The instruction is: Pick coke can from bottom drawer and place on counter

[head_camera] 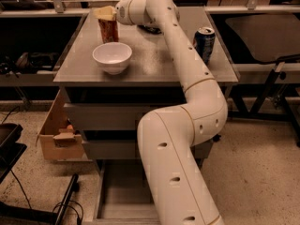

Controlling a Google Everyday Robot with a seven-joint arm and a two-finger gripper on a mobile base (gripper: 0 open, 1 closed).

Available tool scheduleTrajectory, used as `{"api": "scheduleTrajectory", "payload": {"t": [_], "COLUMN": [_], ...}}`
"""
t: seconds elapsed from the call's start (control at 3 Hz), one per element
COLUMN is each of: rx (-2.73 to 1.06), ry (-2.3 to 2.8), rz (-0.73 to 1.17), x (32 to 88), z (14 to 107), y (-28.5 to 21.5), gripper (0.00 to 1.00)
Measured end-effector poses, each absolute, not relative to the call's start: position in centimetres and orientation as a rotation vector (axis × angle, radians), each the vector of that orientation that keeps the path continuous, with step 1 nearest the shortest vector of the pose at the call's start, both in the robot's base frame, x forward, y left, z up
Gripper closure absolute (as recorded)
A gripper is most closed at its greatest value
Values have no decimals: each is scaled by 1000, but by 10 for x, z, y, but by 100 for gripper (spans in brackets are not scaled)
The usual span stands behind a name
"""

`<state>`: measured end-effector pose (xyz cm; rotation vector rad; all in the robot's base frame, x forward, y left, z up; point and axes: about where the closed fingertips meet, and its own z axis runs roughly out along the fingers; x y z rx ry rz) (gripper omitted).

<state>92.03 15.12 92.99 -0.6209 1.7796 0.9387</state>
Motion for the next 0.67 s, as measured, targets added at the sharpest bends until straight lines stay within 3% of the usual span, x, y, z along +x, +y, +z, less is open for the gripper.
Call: {"api": "scheduleTrajectory", "payload": {"t": [0.33,0.67], "rx": [-621,-634], "ry": [1780,1790], "rz": [939,955], "x": [920,915], "z": [930,929], "y": [151,149], "gripper": [0,0]}}
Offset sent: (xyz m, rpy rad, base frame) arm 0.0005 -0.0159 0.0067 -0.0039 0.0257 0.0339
